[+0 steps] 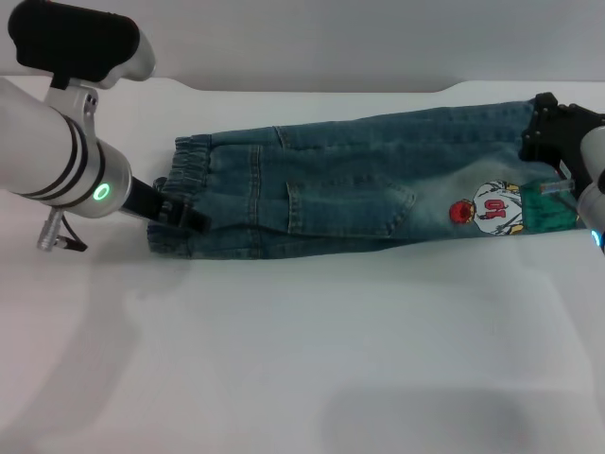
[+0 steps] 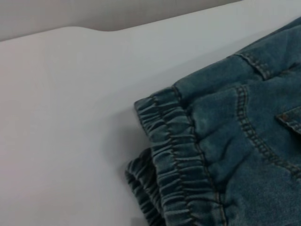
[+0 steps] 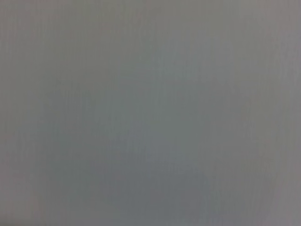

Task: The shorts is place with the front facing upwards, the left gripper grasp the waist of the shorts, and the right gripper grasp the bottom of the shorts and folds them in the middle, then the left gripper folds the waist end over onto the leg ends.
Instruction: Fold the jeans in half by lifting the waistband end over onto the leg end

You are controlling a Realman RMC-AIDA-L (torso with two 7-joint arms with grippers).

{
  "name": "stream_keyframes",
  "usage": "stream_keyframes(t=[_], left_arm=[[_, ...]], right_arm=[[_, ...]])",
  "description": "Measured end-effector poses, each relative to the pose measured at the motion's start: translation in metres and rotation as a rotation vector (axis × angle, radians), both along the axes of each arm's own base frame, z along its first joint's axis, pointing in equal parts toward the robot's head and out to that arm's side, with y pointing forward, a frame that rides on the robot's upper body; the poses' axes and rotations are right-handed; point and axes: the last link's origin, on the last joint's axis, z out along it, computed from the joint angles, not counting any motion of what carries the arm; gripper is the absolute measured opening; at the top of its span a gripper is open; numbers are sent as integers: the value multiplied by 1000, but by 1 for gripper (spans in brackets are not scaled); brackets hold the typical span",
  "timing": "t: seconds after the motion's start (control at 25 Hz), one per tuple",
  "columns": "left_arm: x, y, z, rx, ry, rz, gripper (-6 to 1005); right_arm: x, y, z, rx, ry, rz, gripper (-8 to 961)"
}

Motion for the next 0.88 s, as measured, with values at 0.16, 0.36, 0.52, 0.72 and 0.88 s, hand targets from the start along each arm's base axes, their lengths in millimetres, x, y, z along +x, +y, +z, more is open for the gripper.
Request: stream_keyframes(t=[0.16,0.36,0.52,0.72,0.88], left_arm=[[-2,3,-7,-21,5,9,852],[-7,7,-13,-33,14,17,851],[-9,9,-14,-31,18,18,851],[-8,12,-9,-21,30,9,850],[-11,14,-8,-16,60,10,850]], right_arm=[[3,-2,0,-1,4,-9,0],[5,-4,-3,-12,-1,-9,0],[3,-5,-6,-24,-3,-5,0],[1,-5,-7,-29,-2,1,-1],[-2,-5,-10,-40,-4,9,-1]])
